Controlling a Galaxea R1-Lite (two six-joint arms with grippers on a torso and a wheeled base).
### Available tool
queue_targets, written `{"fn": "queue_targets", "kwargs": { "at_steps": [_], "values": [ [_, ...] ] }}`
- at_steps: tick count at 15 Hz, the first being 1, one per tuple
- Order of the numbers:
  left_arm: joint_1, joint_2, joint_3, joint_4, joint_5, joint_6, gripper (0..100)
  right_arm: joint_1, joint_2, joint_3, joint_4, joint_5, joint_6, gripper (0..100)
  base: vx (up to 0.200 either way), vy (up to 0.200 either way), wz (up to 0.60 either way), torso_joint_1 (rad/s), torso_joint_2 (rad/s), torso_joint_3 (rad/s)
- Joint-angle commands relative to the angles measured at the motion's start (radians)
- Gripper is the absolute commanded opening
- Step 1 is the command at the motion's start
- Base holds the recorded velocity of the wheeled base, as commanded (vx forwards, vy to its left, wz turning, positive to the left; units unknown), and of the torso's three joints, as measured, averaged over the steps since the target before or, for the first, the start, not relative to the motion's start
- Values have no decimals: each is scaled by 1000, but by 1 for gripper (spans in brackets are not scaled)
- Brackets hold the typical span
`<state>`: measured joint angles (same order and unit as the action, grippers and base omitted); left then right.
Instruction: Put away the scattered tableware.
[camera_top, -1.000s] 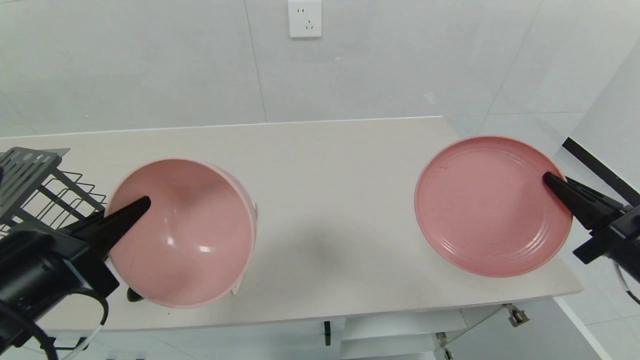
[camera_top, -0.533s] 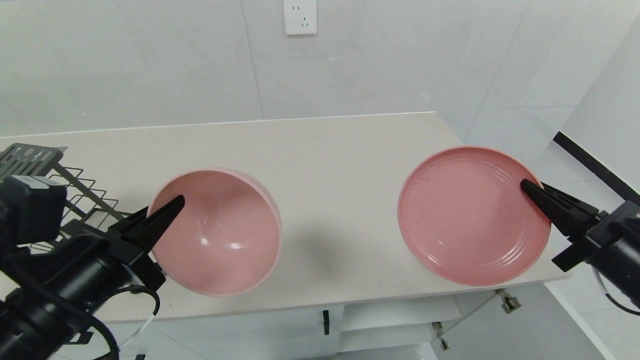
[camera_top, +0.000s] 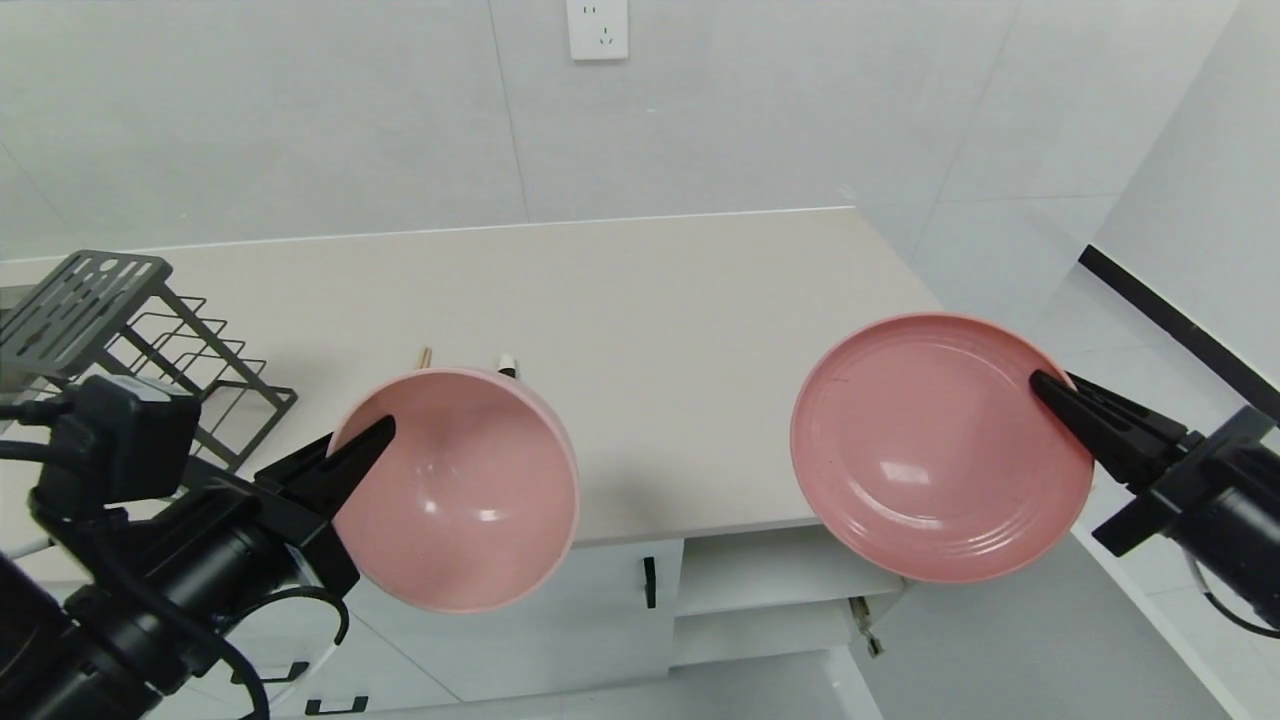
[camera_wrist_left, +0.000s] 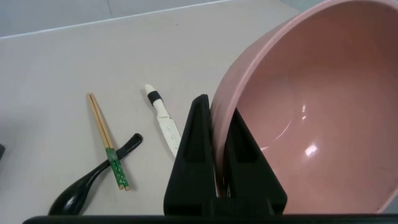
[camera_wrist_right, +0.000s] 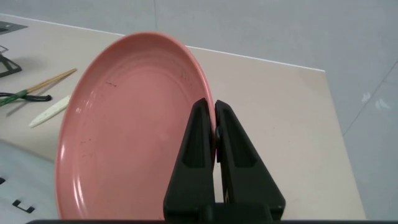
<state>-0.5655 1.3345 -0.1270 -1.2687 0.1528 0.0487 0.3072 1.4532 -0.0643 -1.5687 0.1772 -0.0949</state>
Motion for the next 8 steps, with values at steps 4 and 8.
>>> {"fn": "queue_targets", "kwargs": {
  "at_steps": [4,8],
  "values": [
    [-4,5,6,-24,-1,2,0,1,-5,0,-2,1,-2,0,0,-150,0,-3,1,2],
    [-4,3,12,-24,-2,0,0,1,-4,0,-2,1,-2,0,0,-150,0,5,3,3]
  ]
}}
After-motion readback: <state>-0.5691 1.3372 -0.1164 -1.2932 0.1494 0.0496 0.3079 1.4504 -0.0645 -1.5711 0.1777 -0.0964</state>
